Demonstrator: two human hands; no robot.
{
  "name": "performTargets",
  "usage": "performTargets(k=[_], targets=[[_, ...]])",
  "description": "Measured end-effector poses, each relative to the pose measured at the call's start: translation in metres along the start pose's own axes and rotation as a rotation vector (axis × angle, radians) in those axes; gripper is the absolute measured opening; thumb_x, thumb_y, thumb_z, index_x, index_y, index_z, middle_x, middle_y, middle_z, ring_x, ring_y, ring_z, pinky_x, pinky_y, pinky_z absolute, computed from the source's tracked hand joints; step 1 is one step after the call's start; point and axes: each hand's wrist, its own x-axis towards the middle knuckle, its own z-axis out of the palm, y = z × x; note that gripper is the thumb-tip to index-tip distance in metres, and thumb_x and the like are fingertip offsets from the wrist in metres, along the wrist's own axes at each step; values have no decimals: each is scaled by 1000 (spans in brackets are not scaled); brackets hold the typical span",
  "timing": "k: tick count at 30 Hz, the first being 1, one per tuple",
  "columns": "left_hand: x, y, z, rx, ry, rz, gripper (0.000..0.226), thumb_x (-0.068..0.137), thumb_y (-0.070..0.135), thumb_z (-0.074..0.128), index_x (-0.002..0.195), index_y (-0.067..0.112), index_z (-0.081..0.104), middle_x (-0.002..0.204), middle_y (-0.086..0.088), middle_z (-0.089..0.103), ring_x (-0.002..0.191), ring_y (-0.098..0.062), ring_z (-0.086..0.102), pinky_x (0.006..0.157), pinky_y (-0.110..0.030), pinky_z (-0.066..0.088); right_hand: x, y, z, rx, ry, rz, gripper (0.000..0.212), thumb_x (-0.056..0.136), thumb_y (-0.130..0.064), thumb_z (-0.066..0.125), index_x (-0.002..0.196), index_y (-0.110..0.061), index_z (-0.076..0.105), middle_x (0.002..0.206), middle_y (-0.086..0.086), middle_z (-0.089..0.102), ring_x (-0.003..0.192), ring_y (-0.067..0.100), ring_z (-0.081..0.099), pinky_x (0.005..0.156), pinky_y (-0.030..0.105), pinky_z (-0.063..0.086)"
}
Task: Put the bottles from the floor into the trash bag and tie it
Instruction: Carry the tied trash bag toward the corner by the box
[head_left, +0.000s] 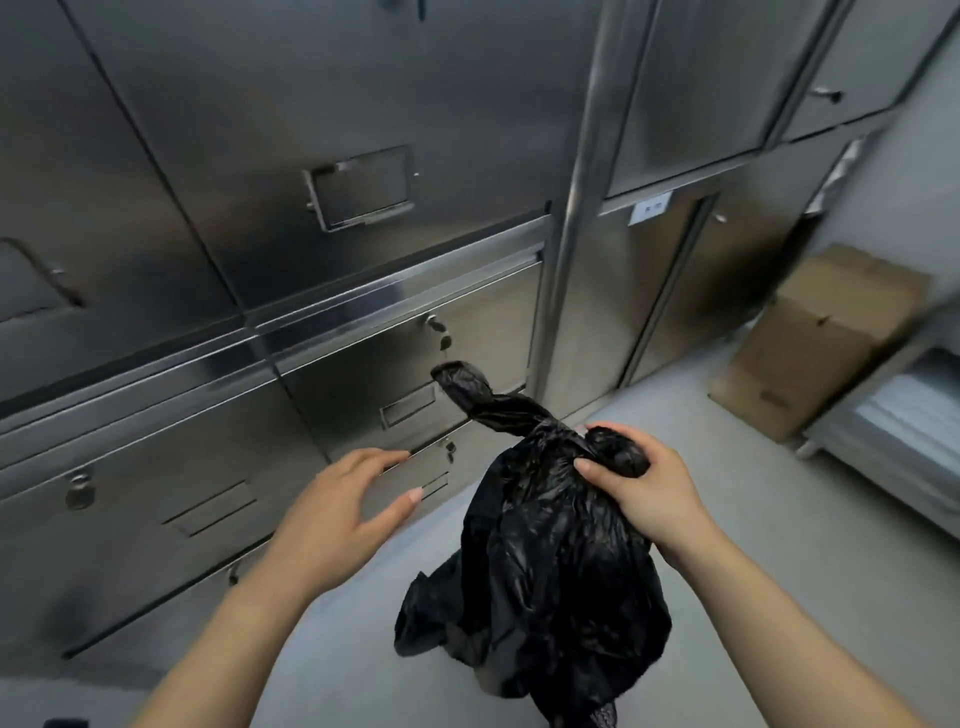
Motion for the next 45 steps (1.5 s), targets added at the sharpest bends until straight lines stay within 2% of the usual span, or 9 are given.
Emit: performTargets(k=[7, 13, 20, 26, 30, 34, 37, 41, 45], targets=[[111, 118, 48, -34, -60, 155, 68, 74, 76, 33, 129, 38, 47, 133, 16, 49, 123, -3, 44, 103, -28, 38, 59, 5, -123, 96, 238, 29, 32, 74, -10, 77, 102, -21, 67, 101, -2, 69, 96, 15, 64, 90, 33, 49], [202, 213, 100, -29, -127, 314, 66, 75, 76, 33, 129, 40, 46, 133, 17, 48, 121, -2, 45, 101, -25, 38, 94, 3, -220, 102, 428, -9, 32, 75, -15, 78, 103, -24, 65, 94, -18, 62, 85, -5, 56, 81, 24, 42], [284, 296, 140, -5, -209, 472, 66, 74, 79, 31, 128, 45, 44, 127, 25, 44, 113, 6, 42, 94, -18, 35, 129, 1, -303, 2, 556, -61, 32, 75, -19, 78, 103, -28, 64, 102, -13, 65, 95, 4, 60, 80, 17, 44], [362, 332, 174, 68, -288, 598, 70, 70, 82, 25, 125, 44, 46, 127, 21, 49, 117, 0, 47, 96, -22, 40, 175, 11, -370, -137, 630, -59, 33, 77, -22, 76, 101, -37, 60, 97, -29, 56, 87, -10, 52, 70, 0, 36], [426, 358, 201, 32, -357, 651, 74, 68, 84, 25, 126, 43, 45, 130, 20, 46, 121, 0, 44, 99, -23, 38, 220, 13, -414, -195, 696, -25, 32, 78, -21, 75, 102, -37, 59, 105, -14, 60, 98, 6, 54, 84, 17, 38], [496, 390, 219, -7, -379, 715, 77, 67, 84, 23, 126, 41, 46, 127, 22, 45, 119, 0, 45, 97, -21, 37, 266, 0, -455, -246, 792, -2, 33, 77, -20, 76, 100, -37, 60, 107, -3, 63, 102, 15, 57, 86, 24, 40], [541, 411, 226, -56, -389, 761, 79, 66, 87, 23, 125, 41, 48, 125, 24, 45, 120, 1, 45, 99, -22, 38, 296, -14, -483, -261, 885, -14, 34, 74, -18, 78, 97, -37, 61, 102, -6, 64, 99, 14, 58, 82, 20, 39], [596, 439, 222, -55, -384, 829, 75, 67, 85, 25, 124, 42, 49, 124, 27, 45, 115, 7, 45, 93, -19, 41, 329, -36, -517, -258, 982, -87, 34, 73, -14, 79, 94, -34, 62, 93, -17, 62, 94, 10, 58, 70, 0, 36], [638, 465, 217, -61, -365, 882, 68, 69, 79, 30, 121, 40, 52, 120, 28, 48, 111, 10, 45, 91, -12, 35, 354, -53, -547, -239, 1032, -96, 29, 73, -15, 79, 95, -29, 65, 98, -4, 67, 93, 14, 61, 81, 21, 40]])
